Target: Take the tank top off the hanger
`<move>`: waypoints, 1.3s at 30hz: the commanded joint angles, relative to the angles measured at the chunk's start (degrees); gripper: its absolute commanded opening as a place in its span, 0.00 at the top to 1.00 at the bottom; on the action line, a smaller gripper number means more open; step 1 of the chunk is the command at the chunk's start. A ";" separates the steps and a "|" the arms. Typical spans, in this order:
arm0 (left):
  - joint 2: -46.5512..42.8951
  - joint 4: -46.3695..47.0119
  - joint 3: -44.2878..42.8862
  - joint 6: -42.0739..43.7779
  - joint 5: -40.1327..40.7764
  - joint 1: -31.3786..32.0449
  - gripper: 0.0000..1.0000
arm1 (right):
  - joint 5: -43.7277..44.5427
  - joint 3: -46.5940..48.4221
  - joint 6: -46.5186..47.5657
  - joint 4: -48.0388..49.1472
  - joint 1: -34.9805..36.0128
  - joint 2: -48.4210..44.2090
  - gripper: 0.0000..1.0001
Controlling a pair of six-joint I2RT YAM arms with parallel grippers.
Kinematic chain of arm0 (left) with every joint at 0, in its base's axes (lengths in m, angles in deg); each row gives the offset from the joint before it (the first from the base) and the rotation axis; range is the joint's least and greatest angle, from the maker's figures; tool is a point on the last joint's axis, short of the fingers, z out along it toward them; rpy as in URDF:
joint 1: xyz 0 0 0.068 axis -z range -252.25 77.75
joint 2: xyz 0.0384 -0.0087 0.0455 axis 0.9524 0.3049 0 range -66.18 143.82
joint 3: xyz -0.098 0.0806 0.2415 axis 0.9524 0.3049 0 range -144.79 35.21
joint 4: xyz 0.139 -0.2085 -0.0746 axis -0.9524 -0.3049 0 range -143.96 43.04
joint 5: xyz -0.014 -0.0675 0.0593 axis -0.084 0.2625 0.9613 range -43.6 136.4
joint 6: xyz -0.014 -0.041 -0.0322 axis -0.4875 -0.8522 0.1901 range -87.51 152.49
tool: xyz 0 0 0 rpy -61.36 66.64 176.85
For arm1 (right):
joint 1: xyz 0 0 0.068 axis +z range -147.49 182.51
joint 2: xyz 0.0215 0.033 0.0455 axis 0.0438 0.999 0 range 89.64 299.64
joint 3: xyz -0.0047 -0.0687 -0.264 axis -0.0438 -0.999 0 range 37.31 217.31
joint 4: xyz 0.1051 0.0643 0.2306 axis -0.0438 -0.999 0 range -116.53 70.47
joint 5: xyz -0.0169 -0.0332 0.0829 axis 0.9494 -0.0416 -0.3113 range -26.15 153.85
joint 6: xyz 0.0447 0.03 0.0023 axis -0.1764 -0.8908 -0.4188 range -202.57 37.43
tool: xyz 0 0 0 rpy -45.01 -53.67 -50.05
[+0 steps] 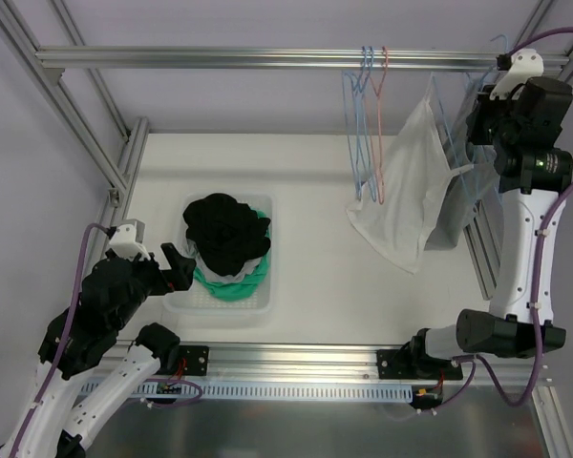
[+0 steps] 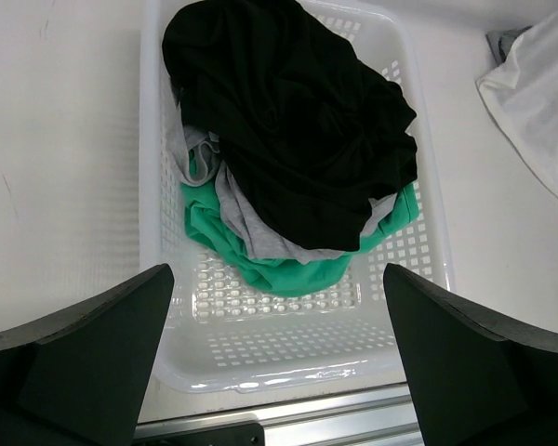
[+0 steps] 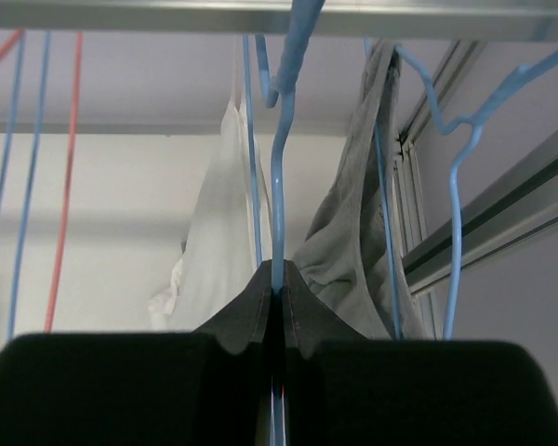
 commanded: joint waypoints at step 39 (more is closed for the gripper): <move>60.94 32.02 -57.01 19.31 -12.52 41.87 0.01 | -13.82 -9.10 -9.52 -26.96 5.37 -58.82 1.00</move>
